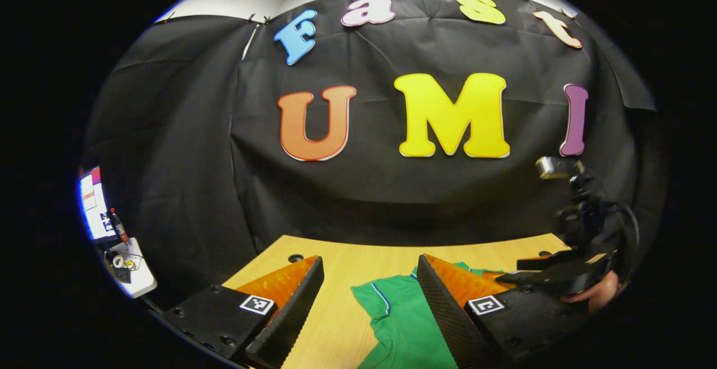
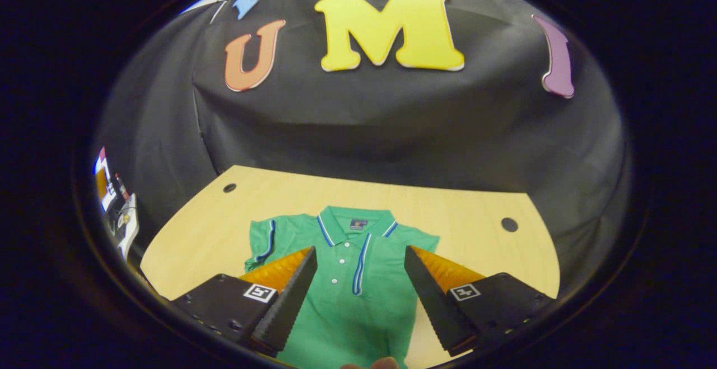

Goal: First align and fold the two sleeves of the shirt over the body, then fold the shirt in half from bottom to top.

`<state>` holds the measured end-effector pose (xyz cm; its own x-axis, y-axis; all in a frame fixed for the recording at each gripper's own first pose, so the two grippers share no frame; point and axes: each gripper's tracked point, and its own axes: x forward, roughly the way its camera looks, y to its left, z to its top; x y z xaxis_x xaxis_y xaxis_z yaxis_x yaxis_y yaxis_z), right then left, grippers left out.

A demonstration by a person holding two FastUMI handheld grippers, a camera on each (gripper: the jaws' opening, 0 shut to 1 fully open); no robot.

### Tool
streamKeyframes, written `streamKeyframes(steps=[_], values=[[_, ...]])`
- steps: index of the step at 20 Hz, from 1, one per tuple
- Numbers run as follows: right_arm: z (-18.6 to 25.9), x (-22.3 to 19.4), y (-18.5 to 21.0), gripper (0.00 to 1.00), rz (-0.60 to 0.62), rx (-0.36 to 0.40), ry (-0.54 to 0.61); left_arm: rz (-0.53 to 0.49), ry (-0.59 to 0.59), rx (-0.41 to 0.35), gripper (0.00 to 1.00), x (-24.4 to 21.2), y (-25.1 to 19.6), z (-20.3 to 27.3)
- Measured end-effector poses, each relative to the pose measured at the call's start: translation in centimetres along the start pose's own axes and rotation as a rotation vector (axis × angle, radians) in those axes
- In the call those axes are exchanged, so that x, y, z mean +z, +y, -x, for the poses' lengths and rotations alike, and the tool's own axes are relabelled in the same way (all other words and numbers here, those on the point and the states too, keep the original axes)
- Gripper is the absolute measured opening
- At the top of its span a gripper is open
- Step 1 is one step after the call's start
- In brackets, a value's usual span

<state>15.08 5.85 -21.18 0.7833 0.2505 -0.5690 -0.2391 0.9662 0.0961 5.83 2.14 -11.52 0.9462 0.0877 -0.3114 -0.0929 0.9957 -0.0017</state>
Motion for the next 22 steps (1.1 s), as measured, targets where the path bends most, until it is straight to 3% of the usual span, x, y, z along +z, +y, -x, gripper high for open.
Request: streamKeyframes(steps=[4,5,6,9,13,22], values=[[6.5,0.4,-1.6,0.96,0.006,-0.015,-0.041,-0.044,0.093,-0.05,1.0,-4.8,-1.0,-3.8],[7.9,0.1,-2.6,0.92,0.024,-0.036,-0.04,-0.049,0.126,-0.058,1.0,-6.7,-1.2,-4.9],[9.2,-0.2,-3.5,0.96,0.029,-0.053,-0.042,-0.044,0.152,-0.057,1.0,-8.1,-1.2,-5.9],[12.2,-0.9,-5.6,0.94,-0.002,-0.112,-0.035,-0.006,0.221,-0.048,1.0,-11.5,-0.7,-8.8],[12.6,-2.2,-7.0,0.96,0.049,-0.164,0.005,-0.015,0.316,-0.043,1.0,-16.9,-0.2,-12.7],[10.6,-2.4,-5.0,0.96,0.013,-0.137,0.067,-0.09,0.448,-0.092,1.0,-23.1,0.6,-17.1]])
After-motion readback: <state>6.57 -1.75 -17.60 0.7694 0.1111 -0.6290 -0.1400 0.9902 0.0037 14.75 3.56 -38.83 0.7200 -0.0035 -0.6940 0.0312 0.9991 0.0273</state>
